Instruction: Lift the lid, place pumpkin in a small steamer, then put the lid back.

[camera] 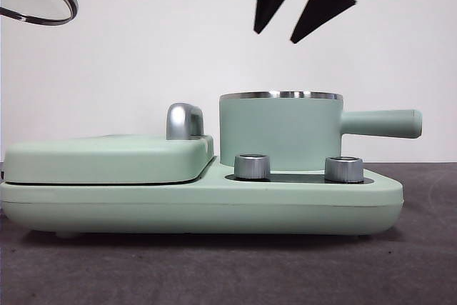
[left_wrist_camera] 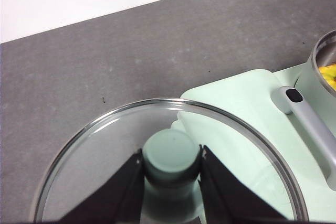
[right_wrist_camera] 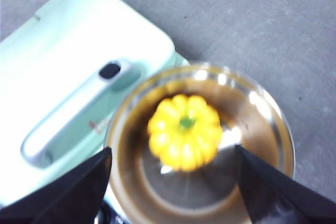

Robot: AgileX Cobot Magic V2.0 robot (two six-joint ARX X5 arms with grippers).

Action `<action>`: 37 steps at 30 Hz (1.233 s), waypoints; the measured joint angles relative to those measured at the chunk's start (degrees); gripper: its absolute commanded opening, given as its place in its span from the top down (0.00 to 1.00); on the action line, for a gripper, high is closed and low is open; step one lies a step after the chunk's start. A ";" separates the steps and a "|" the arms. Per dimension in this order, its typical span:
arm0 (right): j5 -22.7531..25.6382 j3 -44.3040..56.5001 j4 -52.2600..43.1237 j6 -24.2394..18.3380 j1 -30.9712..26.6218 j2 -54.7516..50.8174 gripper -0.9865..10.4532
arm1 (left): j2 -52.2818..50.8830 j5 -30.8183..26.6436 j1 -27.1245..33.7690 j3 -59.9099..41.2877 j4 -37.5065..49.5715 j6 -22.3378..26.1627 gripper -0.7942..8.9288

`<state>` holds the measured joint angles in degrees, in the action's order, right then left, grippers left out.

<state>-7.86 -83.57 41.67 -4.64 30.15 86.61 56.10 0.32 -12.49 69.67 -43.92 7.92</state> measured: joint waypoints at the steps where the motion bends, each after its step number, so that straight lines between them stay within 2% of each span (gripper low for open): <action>1: 0.35 3.56 -2.08 0.13 0.00 -2.75 0.60 | 0.00 0.07 0.00 0.00 -0.02 0.00 0.91; 8: 3.56 21.09 -8.55 3.58 -0.22 -19.50 0.60 | 0.00 5.70 -0.15 0.00 0.00 0.00 0.91; 17: 8.74 33.99 -7.98 8.09 -0.20 -37.97 0.60 | 1.25 5.92 -4.57 0.00 2.32 -0.02 0.91; 27: 11.08 36.22 -1.46 10.69 -0.22 -50.88 0.60 | 7.63 5.92 -14.84 0.00 9.29 -2.91 0.91; 37: 12.37 36.22 0.52 11.13 -0.22 -52.94 0.60 | 19.19 5.90 -24.57 0.00 23.78 -4.13 0.91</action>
<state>4.51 -47.35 42.19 6.48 29.93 33.67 75.29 6.22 -37.06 69.67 -20.14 3.79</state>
